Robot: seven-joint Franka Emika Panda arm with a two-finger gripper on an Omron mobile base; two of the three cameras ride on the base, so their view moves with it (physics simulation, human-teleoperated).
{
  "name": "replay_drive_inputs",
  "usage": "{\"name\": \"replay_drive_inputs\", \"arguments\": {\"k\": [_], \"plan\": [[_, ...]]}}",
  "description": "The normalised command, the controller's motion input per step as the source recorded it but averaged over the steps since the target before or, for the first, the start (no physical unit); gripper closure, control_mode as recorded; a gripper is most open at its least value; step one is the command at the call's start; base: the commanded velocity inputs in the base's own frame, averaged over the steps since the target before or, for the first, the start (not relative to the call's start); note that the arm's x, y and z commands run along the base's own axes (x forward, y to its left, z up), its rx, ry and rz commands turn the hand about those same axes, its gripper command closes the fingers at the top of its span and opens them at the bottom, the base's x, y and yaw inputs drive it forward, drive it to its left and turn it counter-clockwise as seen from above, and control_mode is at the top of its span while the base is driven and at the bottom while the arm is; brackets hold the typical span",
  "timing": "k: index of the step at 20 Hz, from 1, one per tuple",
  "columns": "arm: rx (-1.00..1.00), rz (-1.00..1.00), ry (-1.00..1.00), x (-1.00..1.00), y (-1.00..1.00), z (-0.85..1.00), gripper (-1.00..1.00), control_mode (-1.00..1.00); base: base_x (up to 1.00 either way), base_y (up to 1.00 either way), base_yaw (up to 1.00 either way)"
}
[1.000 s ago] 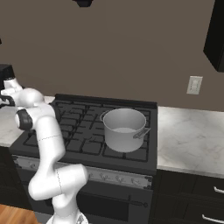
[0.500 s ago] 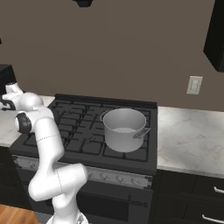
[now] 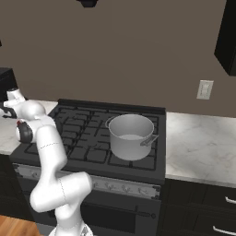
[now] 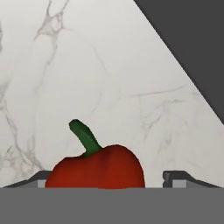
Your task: Turn on the burner for the pot on the stove. Wait thirty seconds for the pot to heat up. Then add the bell pepper to the pot.
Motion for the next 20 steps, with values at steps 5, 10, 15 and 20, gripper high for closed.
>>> {"name": "replay_drive_inputs", "arguments": {"k": [5, 10, 15, 20], "plan": [[0.00, 0.00, 0.00, 0.03, -0.03, -0.15, 1.00, -1.00, 0.00, 0.00, 0.00], [0.00, 0.00, 0.00, -0.01, -0.31, 0.03, 1.00, -1.00, 0.00, 0.00, 0.00], [0.00, 0.00, 0.00, -0.26, -0.71, 0.52, 1.00, -1.00, 0.00, 0.00, 0.00], [0.00, 0.00, -0.01, -0.61, -0.92, 0.35, 1.00, -1.00, 0.00, 0.00, 0.00]]}}
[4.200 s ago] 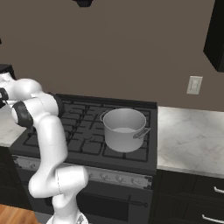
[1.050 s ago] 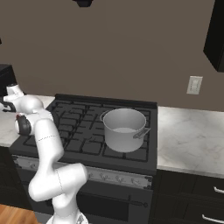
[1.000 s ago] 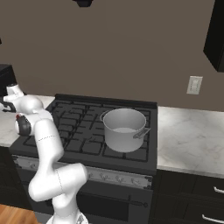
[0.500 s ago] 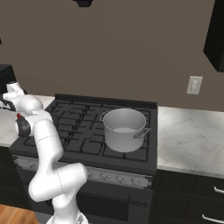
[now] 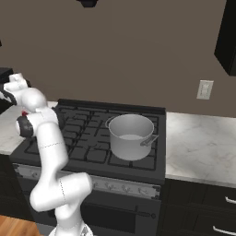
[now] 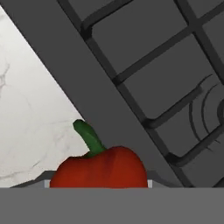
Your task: Turn on the burner for the pot on the stove. Wait thirty seconds for the pot to heat up. Then add the bell pepper to the pot.
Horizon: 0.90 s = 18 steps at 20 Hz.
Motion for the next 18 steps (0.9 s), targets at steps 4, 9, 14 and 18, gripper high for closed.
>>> {"name": "replay_drive_inputs", "arguments": {"k": [4, 9, 14, 18], "plan": [[0.00, 0.00, -0.06, -0.82, -0.97, 0.26, 1.00, -1.00, 0.00, 0.00, 0.00], [0.02, 0.00, -0.14, -0.96, -0.97, 0.13, 1.00, -1.00, 0.00, 0.00, 0.00], [0.14, 0.00, -0.18, -0.78, -0.96, 0.37, 1.00, -1.00, 0.00, 0.00, 0.00], [0.22, 0.00, -0.12, -0.63, -0.89, 0.65, 1.00, -1.00, 0.00, 0.00, 0.00]]}}
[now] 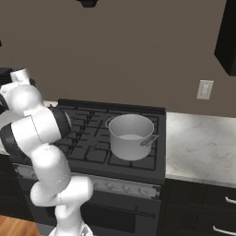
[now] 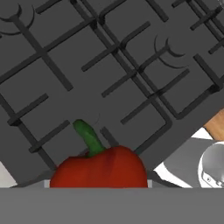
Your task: Turn on the burner for the pot on the stove. Wait thirty seconds for the pot to heat up. Then add the bell pepper to the pot.
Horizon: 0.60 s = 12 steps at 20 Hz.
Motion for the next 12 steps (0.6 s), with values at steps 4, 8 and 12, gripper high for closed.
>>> {"name": "replay_drive_inputs", "arguments": {"k": [4, 8, 12], "plan": [[0.26, 0.00, -0.05, -0.38, -0.79, 0.78, 1.00, -1.00, 0.00, 0.00, 0.00], [0.22, 0.00, 0.00, -0.16, -0.67, 0.73, 1.00, -1.00, 0.00, 0.00, 0.00], [0.11, 0.00, 0.00, -0.11, -0.56, 0.56, 1.00, -1.00, 0.00, 0.00, 0.00]]}}
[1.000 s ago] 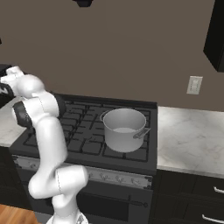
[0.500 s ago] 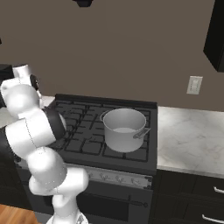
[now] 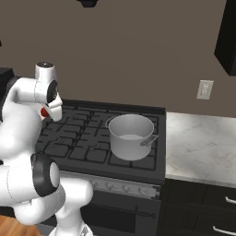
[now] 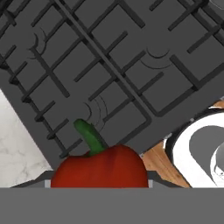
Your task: Turn on the burner for the pot on the stove. Wait thirty seconds for the pot to heat up. Then add the bell pepper to the pot.
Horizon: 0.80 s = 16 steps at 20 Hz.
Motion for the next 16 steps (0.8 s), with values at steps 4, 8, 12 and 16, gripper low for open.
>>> {"name": "replay_drive_inputs", "arguments": {"k": [4, 8, 12, 16], "plan": [[0.00, 0.00, 0.00, -0.02, -0.49, 0.46, 1.00, -1.00, 0.00, 0.00, 0.00], [-0.05, 0.00, 0.00, 0.00, -0.47, 0.33, 1.00, -1.00, 0.00, 0.00, 0.00], [-0.12, 0.00, 0.00, 0.00, -0.48, 0.08, 1.00, -1.00, 0.00, 0.00, 0.00], [-0.12, 0.00, 0.00, 0.00, -0.47, 0.00, 1.00, -1.00, 0.00, 0.00, 0.00]]}}
